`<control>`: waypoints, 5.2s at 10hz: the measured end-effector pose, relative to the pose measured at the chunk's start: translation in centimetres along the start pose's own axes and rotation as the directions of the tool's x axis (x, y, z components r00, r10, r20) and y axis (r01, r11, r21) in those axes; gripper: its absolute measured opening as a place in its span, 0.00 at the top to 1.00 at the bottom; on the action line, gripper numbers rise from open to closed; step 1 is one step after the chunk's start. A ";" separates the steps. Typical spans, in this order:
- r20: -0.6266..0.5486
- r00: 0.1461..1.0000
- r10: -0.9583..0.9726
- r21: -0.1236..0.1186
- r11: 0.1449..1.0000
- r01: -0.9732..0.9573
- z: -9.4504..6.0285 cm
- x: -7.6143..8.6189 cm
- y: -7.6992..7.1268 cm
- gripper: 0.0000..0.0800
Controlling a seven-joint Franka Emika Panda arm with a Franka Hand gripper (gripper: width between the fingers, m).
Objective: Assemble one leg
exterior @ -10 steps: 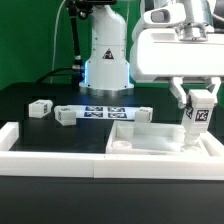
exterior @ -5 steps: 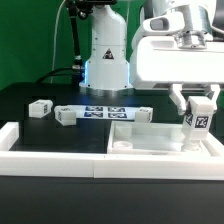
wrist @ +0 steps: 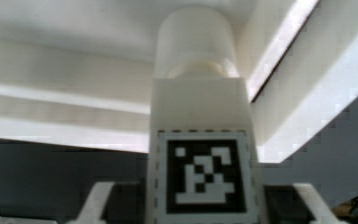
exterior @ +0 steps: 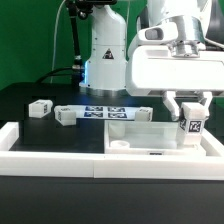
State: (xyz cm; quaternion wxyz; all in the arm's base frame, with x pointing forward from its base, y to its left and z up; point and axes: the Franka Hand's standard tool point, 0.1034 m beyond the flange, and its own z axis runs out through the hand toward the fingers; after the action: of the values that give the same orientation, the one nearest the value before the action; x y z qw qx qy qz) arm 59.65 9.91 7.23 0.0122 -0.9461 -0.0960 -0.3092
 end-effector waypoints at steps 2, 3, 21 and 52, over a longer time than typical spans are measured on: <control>0.044 0.999 0.008 0.016 1.000 -0.009 0.0 -0.2 -0.1 0.63; 0.062 0.998 0.008 0.020 1.000 -0.010 0.1 -0.5 -0.1 0.47; 0.344 0.939 -0.004 0.097 0.995 -0.032 -1.1 2.5 0.2 0.19; 0.401 0.534 0.744 -0.290 0.656 -0.697 0.0 2.0 -1.3 0.19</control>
Offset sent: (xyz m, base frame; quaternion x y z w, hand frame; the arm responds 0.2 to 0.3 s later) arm 0.0000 0.0000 0.0000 0.0000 0.0000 0.0000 1.0000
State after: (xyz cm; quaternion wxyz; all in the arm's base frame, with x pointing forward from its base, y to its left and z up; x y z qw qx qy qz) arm 60.99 11.50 8.30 0.0692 -0.9452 0.3174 -0.0320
